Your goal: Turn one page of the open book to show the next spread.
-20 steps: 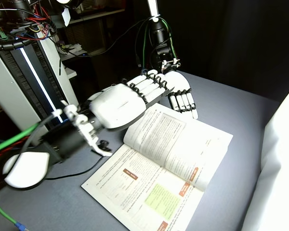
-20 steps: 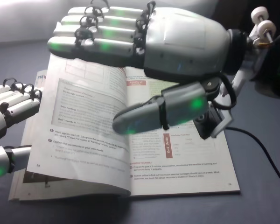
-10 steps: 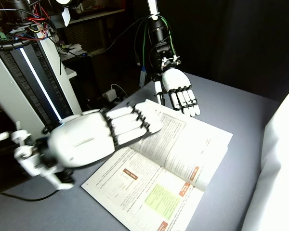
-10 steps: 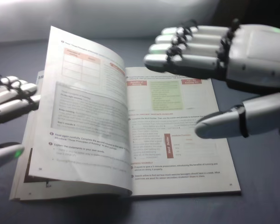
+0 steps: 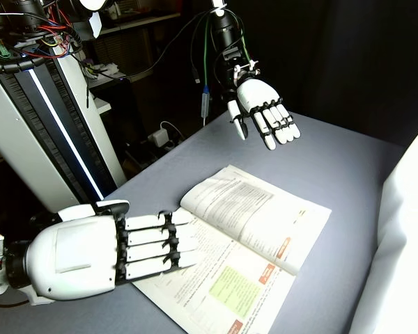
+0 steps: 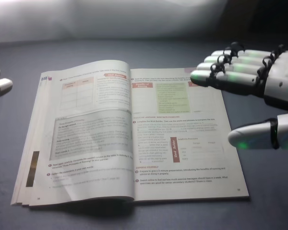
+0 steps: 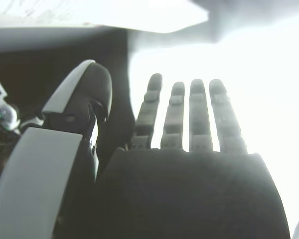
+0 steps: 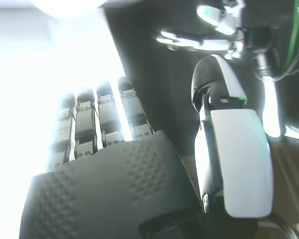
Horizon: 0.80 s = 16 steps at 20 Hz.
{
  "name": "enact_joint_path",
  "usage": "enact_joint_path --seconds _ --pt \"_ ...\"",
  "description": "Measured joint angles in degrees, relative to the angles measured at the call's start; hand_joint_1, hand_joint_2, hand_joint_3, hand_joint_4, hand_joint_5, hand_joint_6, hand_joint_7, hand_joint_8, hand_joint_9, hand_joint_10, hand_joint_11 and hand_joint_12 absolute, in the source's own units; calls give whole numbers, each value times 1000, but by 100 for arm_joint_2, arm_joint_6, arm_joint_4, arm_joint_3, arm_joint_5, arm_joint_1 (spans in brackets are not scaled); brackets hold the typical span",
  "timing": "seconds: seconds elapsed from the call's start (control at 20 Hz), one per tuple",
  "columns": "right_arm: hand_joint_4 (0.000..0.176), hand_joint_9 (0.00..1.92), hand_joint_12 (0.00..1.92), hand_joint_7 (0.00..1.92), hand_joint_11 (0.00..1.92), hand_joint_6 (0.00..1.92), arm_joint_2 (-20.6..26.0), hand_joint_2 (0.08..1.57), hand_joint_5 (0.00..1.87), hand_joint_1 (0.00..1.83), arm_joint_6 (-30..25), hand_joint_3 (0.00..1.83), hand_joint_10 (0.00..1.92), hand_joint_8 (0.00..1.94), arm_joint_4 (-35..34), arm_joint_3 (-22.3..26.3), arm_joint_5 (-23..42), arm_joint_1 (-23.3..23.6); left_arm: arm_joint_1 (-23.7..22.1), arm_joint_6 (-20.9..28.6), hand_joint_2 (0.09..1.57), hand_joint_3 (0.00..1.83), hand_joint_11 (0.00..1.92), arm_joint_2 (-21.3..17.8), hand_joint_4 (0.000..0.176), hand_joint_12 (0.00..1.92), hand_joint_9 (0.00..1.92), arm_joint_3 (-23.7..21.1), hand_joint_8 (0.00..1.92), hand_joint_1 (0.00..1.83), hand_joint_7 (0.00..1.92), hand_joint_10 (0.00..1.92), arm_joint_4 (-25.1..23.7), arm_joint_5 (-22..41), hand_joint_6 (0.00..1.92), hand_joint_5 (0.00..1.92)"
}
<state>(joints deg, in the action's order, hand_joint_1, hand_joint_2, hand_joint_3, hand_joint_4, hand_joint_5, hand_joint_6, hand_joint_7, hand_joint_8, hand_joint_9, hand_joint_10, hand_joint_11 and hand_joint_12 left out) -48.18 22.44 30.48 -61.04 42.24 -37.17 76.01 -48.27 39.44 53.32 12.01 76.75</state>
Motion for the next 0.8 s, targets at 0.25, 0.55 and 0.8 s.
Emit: enact_joint_path --seconds 0.25,0.55,0.8 --pt "0 0 0 0 0 0 190 1233 0 0 317 14 0 0 -551 129 13 -332 -39 -11 1477 0 0 157 0 0 0 55 0 333 0 0 -35 313 1 43" --pt "0 0 0 0 0 0 199 1243 0 0 463 17 0 0 -868 166 212 -555 -584 85 1473 0 0 533 0 0 0 358 0 273 0 0 -304 59 12 64" --pt "0 0 0 0 0 0 162 1259 0 0 483 24 0 0 -997 164 245 -667 -1252 387 1496 5 0 1029 0 0 0 704 0 70 0 0 -918 -577 4 24"
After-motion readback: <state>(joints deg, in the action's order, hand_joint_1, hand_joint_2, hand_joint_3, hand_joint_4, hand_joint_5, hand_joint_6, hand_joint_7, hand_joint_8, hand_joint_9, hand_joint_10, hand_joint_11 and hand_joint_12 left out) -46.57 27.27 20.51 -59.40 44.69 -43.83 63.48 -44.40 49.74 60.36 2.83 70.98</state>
